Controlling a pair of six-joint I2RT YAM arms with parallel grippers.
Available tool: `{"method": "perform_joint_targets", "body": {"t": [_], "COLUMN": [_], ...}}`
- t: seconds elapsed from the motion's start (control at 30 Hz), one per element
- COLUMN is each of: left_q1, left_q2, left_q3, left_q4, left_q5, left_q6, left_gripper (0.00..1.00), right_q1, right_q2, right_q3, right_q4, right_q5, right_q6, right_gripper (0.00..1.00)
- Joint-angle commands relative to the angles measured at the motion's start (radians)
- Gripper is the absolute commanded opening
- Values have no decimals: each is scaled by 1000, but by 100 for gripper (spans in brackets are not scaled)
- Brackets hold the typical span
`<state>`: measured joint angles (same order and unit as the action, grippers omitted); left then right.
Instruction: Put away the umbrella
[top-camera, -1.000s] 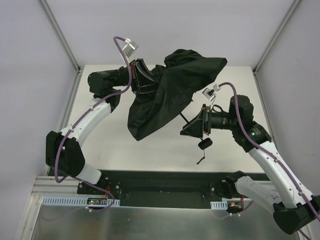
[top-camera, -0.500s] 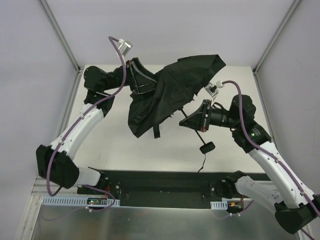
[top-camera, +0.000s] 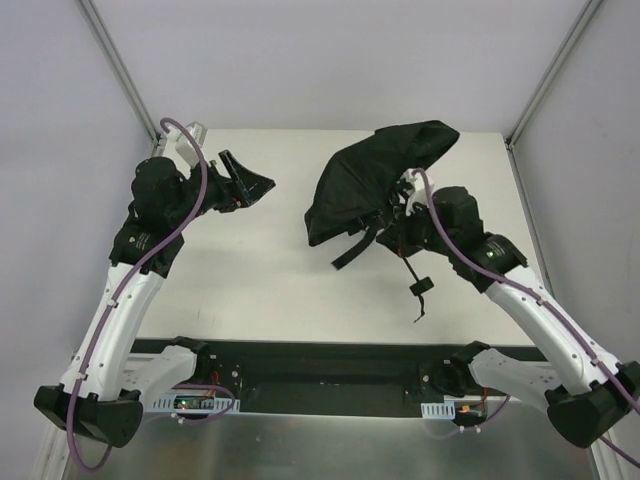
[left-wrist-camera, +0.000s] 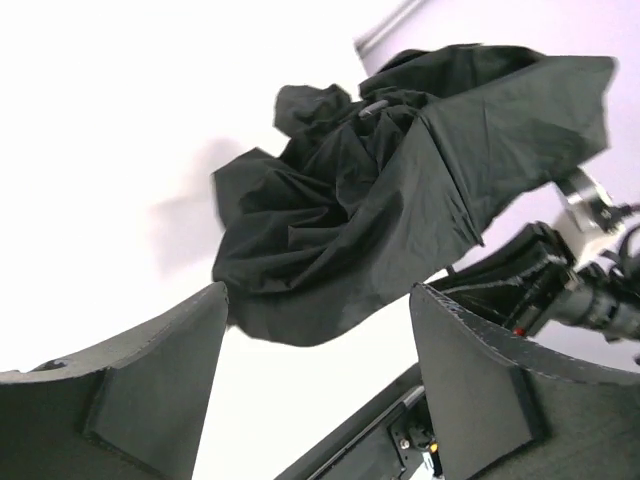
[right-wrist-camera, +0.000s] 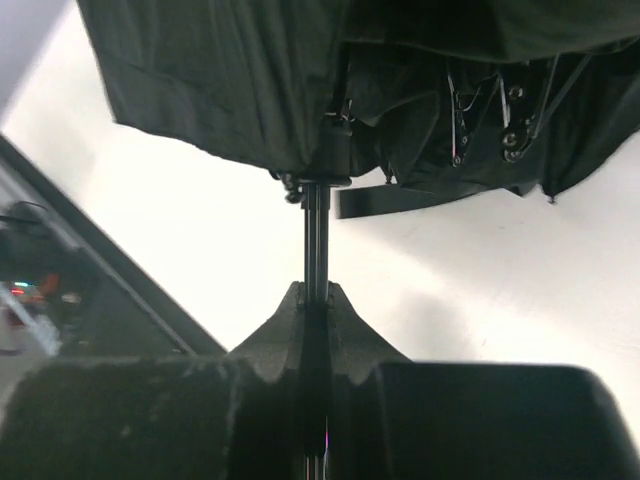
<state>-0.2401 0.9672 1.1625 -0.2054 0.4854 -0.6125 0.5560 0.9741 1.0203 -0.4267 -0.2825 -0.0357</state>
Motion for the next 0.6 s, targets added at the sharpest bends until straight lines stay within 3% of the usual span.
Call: {"method": "perform_joint_targets", "body": {"t": [0.0, 0.13, 0.27, 0.4, 0.57], "left_q1": [10, -17, -117, -191, -255], "left_q2": [14, 96, 172, 244, 415], "left_q3": [60, 72, 74, 100, 236], "left_q4": [-146, -137, -140, -146, -196], "left_q5": [-120, -39, -97, -148, -195], "left_q6": [-50, -127, -87, -53, 17], "left_gripper": [69, 70, 74, 78, 87], "right_q1": [94, 160, 185, 194, 193], "right_q2": [87, 175, 299, 409, 442], "right_q3": [92, -95, -247, -290, -307], "right_q4": [22, 257, 501, 600, 591], "right_q5": [151, 153, 170, 157, 143], "right_q6": [-193, -95, -23, -50, -99], "right_gripper": [0, 0, 0, 0, 0]}}
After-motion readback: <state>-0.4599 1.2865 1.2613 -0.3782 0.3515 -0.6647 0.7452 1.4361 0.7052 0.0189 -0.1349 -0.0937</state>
